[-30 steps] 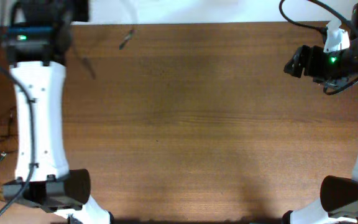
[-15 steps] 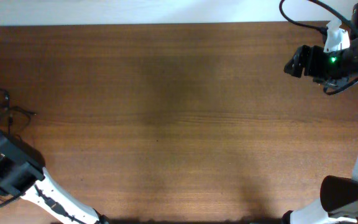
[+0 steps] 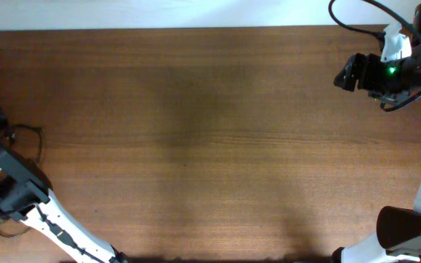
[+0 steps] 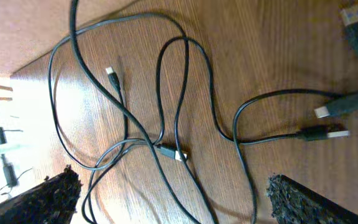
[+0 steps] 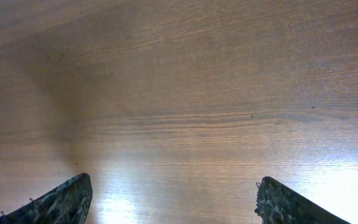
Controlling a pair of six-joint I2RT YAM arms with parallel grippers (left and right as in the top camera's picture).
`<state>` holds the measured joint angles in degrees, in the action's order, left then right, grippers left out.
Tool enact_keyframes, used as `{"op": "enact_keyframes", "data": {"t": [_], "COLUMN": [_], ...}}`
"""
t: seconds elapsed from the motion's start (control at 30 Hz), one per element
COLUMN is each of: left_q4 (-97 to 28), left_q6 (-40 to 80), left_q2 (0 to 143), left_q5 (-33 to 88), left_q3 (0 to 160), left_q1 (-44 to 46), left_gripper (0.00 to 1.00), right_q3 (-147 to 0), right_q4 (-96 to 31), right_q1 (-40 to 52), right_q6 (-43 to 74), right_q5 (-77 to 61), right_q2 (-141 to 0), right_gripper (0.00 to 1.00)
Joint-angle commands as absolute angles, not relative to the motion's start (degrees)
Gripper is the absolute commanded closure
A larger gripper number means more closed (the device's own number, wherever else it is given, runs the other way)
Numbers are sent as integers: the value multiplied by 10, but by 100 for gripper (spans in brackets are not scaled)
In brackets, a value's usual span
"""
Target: Untangle cables
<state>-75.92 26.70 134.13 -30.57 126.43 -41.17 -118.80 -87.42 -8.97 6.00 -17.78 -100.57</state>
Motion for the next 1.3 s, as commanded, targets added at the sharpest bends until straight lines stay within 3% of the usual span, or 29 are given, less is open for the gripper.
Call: {"op": "enact_keyframes", "data": {"t": [0.0,0.1,0.17,0.2,0.3,0.4,0.5,0.7,0.73,1.13,1.27], "left_q4": [-762,-762,-750,-744,-753,-773,-790,-821,-826,-837,-837], "left_q6": [274,273,206,163,16,4,4,6,6,6,6], "left_q2": [1339,1262,1166,1074,972,939,946,951,951,951,951], "left_q5": [-319,-185,-67,-30,76,92,92,109,109,109,109], "left_q3": [1270,1314,1334,1334,1334,1334,1332,1332,1332,1332,1332], "left_q1": [-410,-406,-377,-324,-210,-79,-12,-5,-5,-5,-5], "left_gripper": [1,1,0,0,1,1,1,1,1,1,1], "right_q3": [-1179,-1179,-1179,-1179,-1179,-1180,-1180,-1180,-1180,-1176,-1118], "right_q4": [-872,-872,-872,-872,-866,-859,-863,-907,-908,-945,-837], "right_q1": [-90,-90,-87,-74,-33,9,8,8,8,7,11], "right_q6": [58,58,57,17,-16,-17,-8,6,6,-2,-28], "right_q5": [-173,-204,-215,-236,-266,-263,-212,-156,-156,-157,-158], "right_q2": [-1008,-1008,-1007,-1007,-1001,-947,-863,-746,-741,-799,-759], "right_gripper": [14,14,15,15,15,15,15,7,1,1,1]}}
